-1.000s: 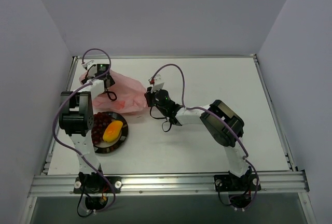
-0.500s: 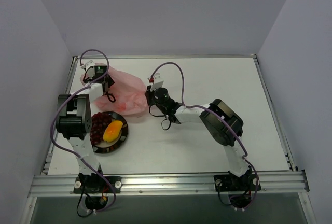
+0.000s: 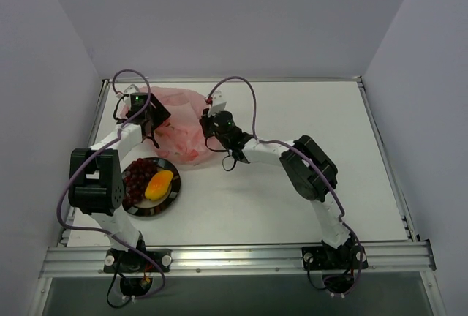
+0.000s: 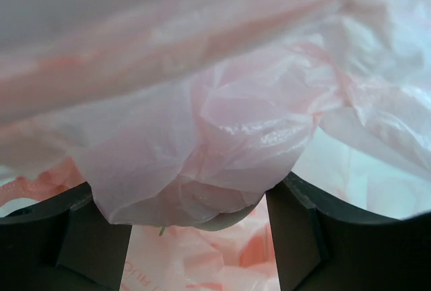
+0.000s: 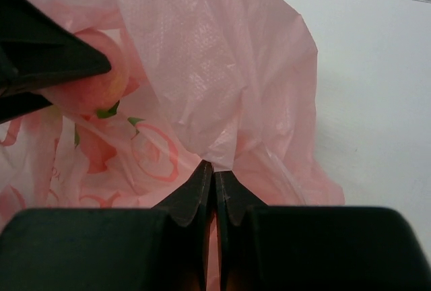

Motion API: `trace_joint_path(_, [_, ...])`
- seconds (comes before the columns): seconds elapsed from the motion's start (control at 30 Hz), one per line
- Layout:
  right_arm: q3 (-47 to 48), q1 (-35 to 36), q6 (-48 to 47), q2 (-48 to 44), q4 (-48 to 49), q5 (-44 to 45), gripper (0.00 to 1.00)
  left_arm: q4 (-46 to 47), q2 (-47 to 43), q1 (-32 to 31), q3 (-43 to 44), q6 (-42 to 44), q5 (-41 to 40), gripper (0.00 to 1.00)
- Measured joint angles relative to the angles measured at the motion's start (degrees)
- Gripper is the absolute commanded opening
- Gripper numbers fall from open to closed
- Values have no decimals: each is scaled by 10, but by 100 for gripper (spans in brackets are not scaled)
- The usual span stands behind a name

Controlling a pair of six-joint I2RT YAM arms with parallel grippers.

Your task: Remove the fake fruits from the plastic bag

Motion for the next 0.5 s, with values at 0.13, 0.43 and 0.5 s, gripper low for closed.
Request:
trace_joint_path(0.13, [20,-20,18,17,-21,-29,0,-5,-5,0,-19,-20,60,14])
trace_joint_path(0.43, [40,-57,63,36,-39,-70,0,-19,-10,0,-38,-21,160,83])
trace_joint_path(0.5, [26,-55,64,35,-37,-70,0,-19,-10,0,-42,-19,162,91])
